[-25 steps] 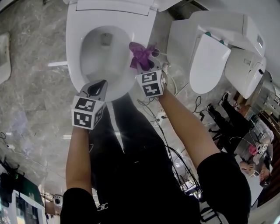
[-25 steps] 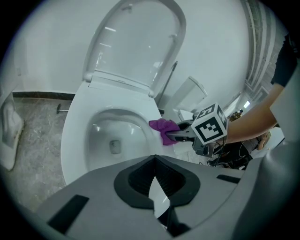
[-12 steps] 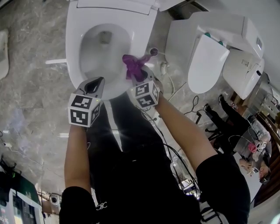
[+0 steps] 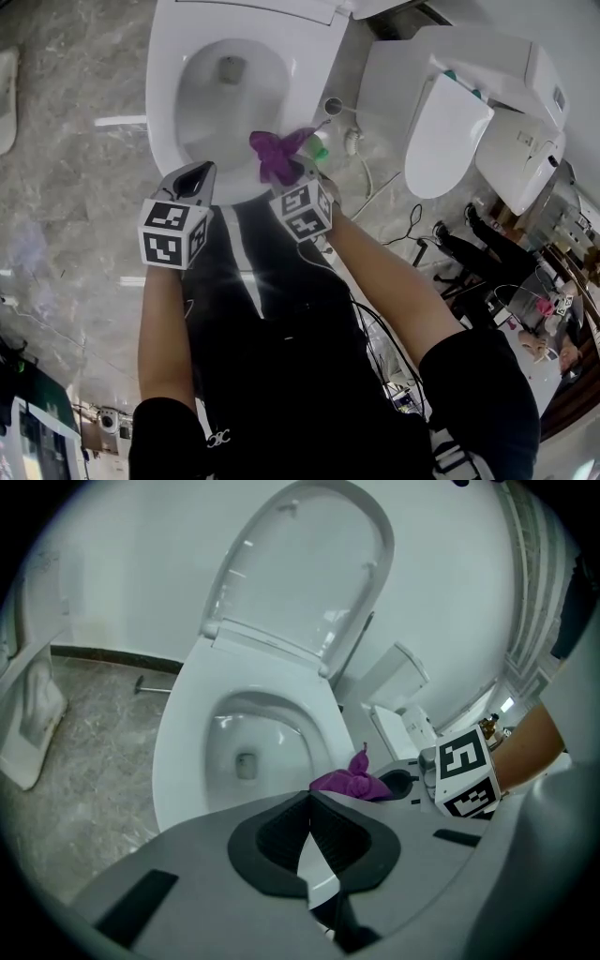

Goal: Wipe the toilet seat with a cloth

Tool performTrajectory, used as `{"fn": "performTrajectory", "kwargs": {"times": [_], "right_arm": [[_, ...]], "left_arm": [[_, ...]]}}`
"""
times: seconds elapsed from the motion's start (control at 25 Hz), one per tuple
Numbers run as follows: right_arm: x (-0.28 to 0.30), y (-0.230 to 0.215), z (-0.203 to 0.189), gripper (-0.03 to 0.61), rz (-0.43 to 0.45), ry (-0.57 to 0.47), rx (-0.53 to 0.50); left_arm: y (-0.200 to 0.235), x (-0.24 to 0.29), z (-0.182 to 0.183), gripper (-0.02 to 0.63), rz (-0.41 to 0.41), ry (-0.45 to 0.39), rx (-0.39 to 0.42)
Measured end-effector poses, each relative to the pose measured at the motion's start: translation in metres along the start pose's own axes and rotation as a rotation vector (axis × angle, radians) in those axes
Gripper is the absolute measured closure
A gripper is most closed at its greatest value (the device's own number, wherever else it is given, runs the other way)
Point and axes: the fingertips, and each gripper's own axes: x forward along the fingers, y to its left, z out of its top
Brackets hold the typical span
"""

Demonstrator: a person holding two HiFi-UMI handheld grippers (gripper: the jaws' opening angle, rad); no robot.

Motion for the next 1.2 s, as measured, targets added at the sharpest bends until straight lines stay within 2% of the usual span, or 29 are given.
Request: {"fn": "performTrajectory", "kwargs": {"times": [0.44, 0.72, 1.2], "right_arm": [[0.007, 0.031, 0.0, 0.496, 0.064, 0.036, -0.001], [0.009, 0.065, -0.005, 0.496, 0.143, 0.073, -0.026], [0.017, 0.118, 0.001, 0.497, 0.207, 0.103, -0.075]], "left_arm": [[0.029, -0.014, -0.005, 0.611, 0.036, -0.009, -0.039], [0.039, -0.027, -0.013, 0.611, 0.053, 0.001, -0.046], [0.057, -0.059, -0.052, 0.611, 0.085, 0.0, -0.131]]}}
